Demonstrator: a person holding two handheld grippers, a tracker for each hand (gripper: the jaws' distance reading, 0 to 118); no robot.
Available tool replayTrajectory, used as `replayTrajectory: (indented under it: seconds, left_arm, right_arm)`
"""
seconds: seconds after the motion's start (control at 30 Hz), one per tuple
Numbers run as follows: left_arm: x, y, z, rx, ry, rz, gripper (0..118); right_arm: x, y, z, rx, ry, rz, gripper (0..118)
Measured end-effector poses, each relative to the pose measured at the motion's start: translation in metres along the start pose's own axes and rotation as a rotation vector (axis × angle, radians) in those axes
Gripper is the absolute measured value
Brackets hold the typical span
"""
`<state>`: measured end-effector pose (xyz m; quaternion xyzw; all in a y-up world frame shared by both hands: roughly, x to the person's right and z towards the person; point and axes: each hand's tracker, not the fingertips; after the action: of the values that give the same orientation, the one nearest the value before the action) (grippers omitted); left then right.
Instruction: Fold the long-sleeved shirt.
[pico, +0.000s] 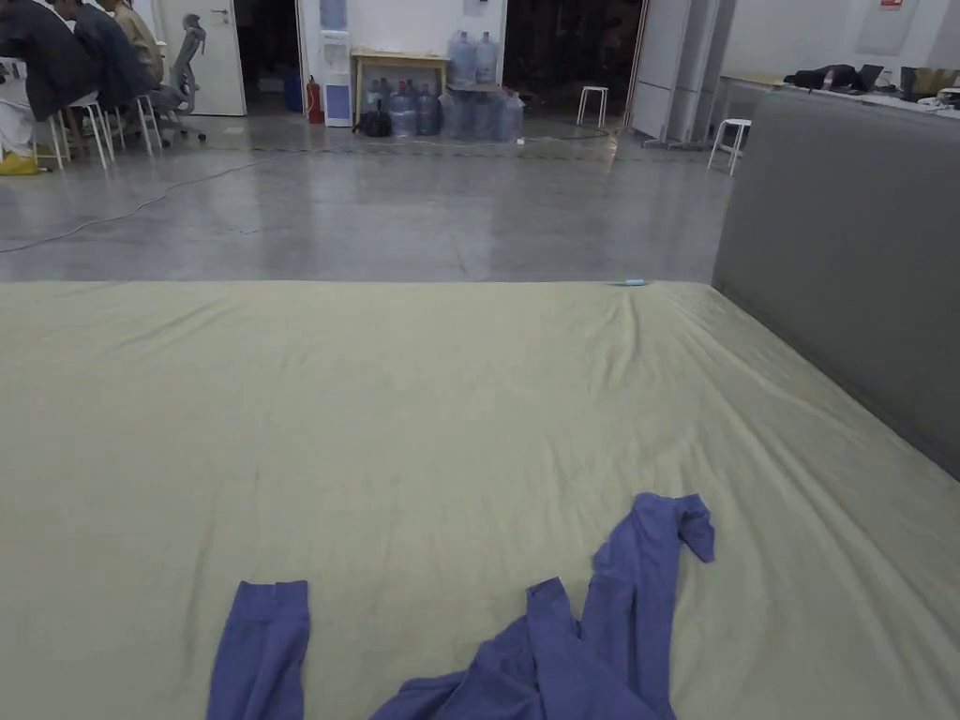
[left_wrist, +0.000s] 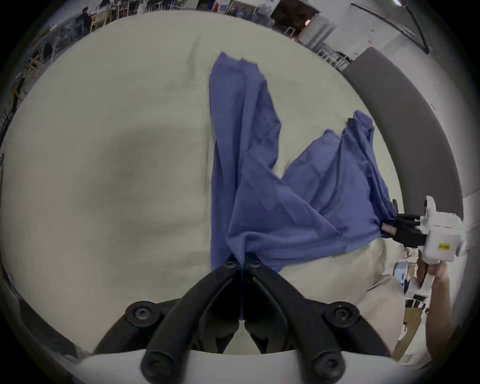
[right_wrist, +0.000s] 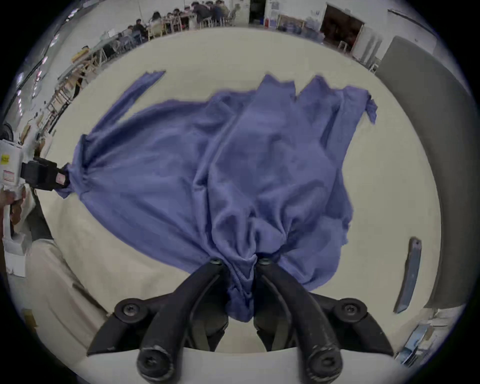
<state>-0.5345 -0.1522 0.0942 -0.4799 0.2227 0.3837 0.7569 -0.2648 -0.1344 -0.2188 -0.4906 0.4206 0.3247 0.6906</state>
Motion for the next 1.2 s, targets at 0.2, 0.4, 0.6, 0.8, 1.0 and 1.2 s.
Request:
replayTrajectory:
  seconds: [0.2,0.4,0.6,0.8,1.0,1.2]
  left_arm:
    - [0.016,0.010,0.039,0.100,0.050,-0.029,13]
    - [0.042,-0.035,0.106,0.283,-0.031,-0.057,115]
    - [0.076,-0.107,0.076,0.071,-0.026,-0.094,0]
    - [0.106,-0.078,0.070,0.065,-0.110,-0.107,0]
    - [0.144,0.053,0.022,0.258,0.082,-0.272,116]
    - [0.143,0.135,-0.095,0.038,0.241,-0.316,113]
  right_arm:
    - [0.021,0.023,0.048,0.035,0.063,-0.143,54]
    - [0.017,-0.024,0.152,0.284,0.112,-0.224,97]
    - [-0.020,-0.089,0.122,0.101,0.088,-0.262,0]
    - [-0.023,-0.098,0.107,0.027,0.206,-0.262,0]
    - [-0.025,-0.088,0.115,0.082,0.229,-0.276,0]
    - [-0.017,-0.089,0.118,0.079,0.229,-0.296,0]
